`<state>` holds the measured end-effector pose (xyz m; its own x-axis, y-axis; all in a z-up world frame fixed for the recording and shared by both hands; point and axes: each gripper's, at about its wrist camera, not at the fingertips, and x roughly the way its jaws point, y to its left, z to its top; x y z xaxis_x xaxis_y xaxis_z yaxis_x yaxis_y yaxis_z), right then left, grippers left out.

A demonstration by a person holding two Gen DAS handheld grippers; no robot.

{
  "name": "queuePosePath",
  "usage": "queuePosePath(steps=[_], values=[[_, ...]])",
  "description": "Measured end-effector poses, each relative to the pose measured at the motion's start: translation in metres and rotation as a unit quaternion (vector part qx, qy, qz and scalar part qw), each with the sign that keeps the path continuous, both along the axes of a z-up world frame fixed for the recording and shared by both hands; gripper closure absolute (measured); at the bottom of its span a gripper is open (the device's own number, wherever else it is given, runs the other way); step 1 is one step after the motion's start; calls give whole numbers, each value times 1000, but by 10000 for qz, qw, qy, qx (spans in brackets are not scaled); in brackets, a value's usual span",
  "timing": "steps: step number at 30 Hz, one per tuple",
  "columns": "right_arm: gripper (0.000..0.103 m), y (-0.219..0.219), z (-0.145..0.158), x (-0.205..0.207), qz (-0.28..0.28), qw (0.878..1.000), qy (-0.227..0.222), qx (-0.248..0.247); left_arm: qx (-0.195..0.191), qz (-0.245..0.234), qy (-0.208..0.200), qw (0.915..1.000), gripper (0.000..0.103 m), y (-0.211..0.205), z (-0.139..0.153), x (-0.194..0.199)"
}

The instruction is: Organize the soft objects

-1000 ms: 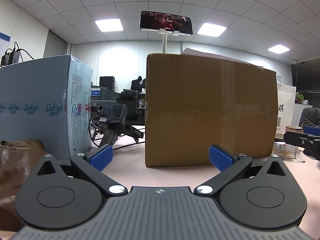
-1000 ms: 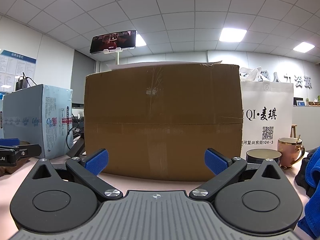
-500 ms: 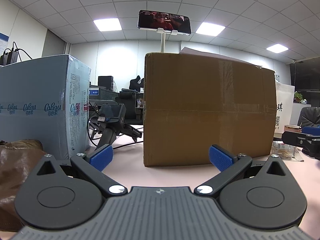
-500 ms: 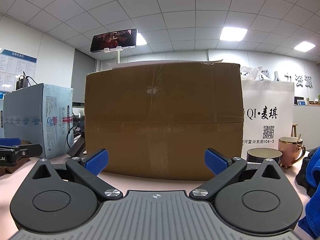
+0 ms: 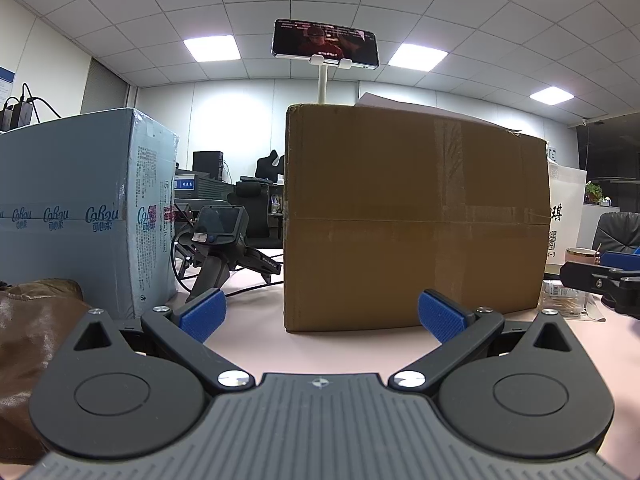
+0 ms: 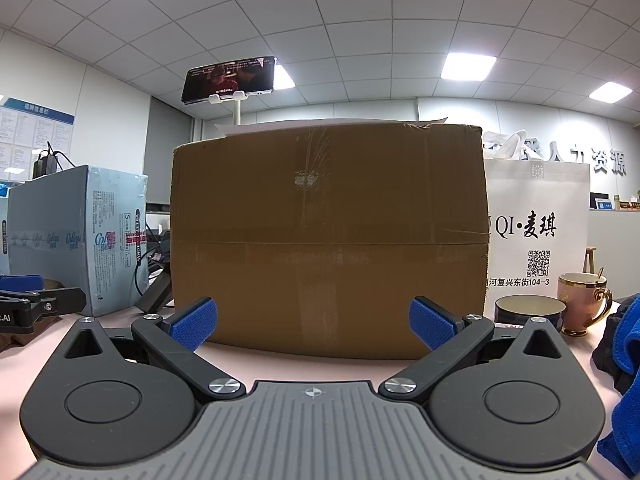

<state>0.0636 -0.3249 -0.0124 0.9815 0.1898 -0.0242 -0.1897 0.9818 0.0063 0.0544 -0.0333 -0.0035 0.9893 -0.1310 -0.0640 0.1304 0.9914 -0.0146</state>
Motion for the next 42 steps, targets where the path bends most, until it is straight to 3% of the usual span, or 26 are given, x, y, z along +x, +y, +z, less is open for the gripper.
queuePosePath(steps=[42], values=[[0,0,0,1,38,10000,45,-11,38,-86,18,10000,0,-3,0,-2]])
